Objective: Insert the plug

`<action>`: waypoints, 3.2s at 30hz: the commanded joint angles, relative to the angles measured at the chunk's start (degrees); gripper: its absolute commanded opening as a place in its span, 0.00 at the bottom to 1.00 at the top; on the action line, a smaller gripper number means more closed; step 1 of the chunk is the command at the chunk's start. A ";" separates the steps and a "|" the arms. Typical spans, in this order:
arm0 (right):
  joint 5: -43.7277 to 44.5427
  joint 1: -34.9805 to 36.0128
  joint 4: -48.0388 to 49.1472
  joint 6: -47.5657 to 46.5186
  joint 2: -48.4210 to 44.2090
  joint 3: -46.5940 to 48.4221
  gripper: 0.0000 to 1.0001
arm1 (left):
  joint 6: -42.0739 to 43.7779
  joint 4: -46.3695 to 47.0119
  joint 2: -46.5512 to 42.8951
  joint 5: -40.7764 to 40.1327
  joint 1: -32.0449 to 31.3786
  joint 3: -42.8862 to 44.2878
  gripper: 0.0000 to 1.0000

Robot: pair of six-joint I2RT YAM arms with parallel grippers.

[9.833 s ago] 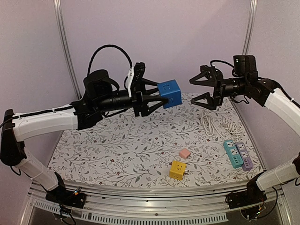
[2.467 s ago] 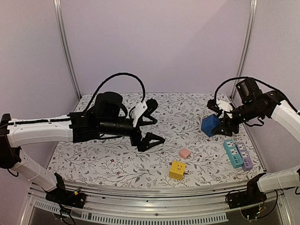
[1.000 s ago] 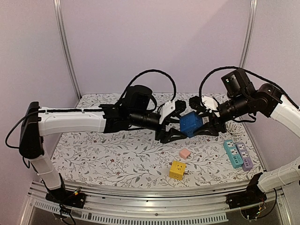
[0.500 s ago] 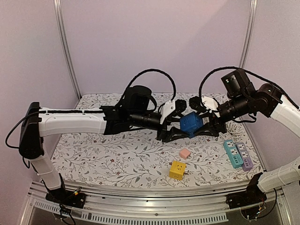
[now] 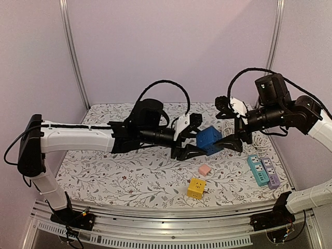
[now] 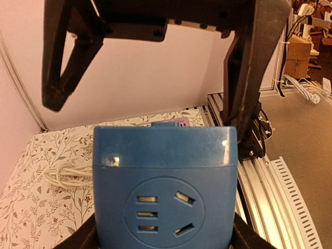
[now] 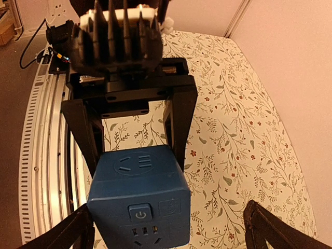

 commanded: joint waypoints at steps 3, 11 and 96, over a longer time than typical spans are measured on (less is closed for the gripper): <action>6.05 0.06 4.80 14.38 -1.97 -0.47 0.99 | -0.94 5.22 -3.66 -0.55 -0.55 -3.33 0.00; 18.88 0.14 7.52 56.21 -3.60 4.13 0.99 | -0.41 8.29 -5.63 -7.04 -0.52 -6.23 0.00; 13.37 -32.34 -26.01 44.73 27.48 17.20 0.00 | -5.78 3.78 -22.79 -13.73 -1.73 -21.57 1.00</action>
